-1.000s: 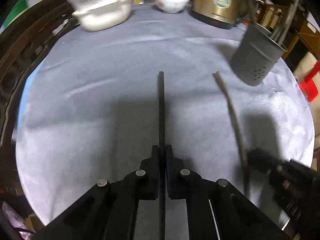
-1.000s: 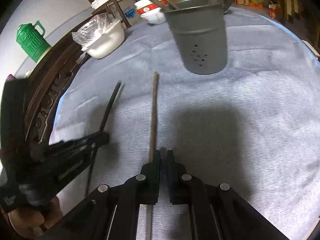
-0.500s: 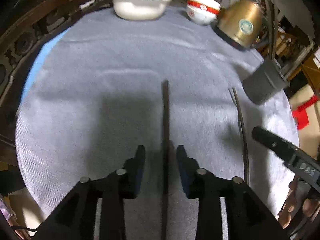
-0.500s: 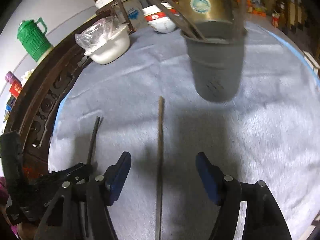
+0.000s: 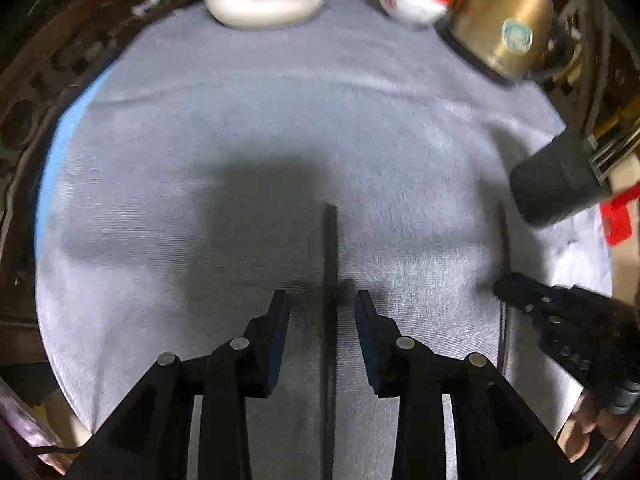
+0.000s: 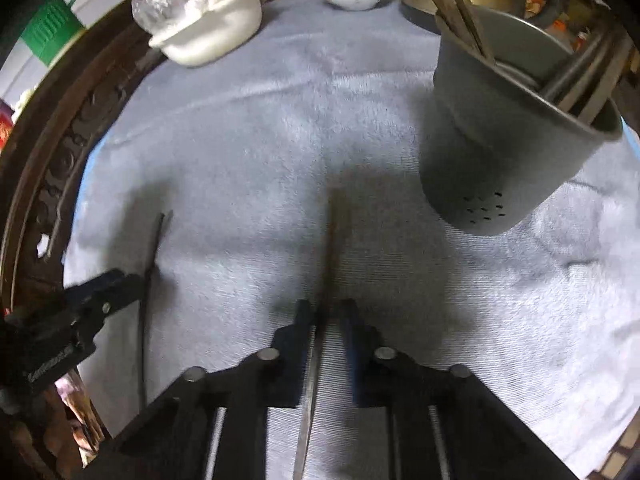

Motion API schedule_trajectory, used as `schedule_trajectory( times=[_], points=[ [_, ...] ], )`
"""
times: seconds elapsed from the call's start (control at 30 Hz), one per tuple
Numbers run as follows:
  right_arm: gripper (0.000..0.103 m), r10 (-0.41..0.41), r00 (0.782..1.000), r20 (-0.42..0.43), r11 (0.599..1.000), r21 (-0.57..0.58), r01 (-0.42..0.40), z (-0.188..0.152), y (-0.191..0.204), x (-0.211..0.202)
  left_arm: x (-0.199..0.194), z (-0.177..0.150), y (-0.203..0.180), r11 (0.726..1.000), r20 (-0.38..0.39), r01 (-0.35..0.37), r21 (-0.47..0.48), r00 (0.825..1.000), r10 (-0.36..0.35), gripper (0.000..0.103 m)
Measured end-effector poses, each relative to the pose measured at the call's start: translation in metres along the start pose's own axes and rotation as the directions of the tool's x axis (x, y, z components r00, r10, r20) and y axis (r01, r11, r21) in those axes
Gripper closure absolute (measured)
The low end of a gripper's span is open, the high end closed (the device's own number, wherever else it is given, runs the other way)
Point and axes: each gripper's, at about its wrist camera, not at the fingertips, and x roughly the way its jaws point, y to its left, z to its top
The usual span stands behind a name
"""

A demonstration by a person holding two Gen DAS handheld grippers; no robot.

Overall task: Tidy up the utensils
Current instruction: 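Close the right tool on a chopstick while the left tool grasps the last one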

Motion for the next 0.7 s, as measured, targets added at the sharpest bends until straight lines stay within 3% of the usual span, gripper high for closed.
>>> schedule_trajectory(
  times=[0.13,0.17,0.2,0.53,0.57,0.63,0.67,0.7],
  points=[
    [0.090,0.025,0.999,-0.044,1.000,0.000,-0.025,0.008,-0.003,0.002,0.005,0.007,-0.004,1.000,-0.013,-0.027,0.014,1.000,0.027,0.069],
    [0.090,0.018,0.999,-0.045,1.000,-0.014,-0.019,0.009,-0.002,0.002,0.005,0.008,-0.003,0.999,-0.011,-0.034,0.009,0.999,0.034,0.079],
    [0.090,0.009,0.999,-0.043,0.999,-0.030,-0.010,0.009,0.000,0.002,0.005,0.007,-0.002,0.999,-0.007,-0.048,0.014,0.999,0.048,0.096],
    [0.093,0.047,0.998,-0.037,0.997,-0.054,-0.049,-0.020,0.006,-0.004,-0.007,-0.028,0.020,1.000,0.036,0.012,-0.011,0.999,-0.011,0.097],
    [0.092,0.060,0.997,-0.041,0.997,-0.042,-0.061,-0.018,0.004,-0.003,-0.008,-0.027,0.020,1.000,0.032,0.018,-0.005,0.999,-0.018,0.092],
    [0.092,0.073,0.995,-0.063,0.997,-0.028,-0.075,-0.014,0.001,-0.002,-0.008,-0.022,0.016,0.999,-0.008,0.050,0.014,0.999,-0.049,0.073],
    [0.092,0.071,0.995,-0.069,0.997,-0.028,-0.073,-0.012,0.001,-0.002,-0.008,-0.021,0.014,0.999,-0.018,0.050,0.021,0.999,-0.049,0.055],
    [0.090,0.063,0.996,-0.071,0.997,-0.031,-0.065,-0.010,0.001,-0.002,-0.010,-0.019,0.013,0.999,-0.009,0.031,0.029,0.999,-0.031,0.051]
  ],
)
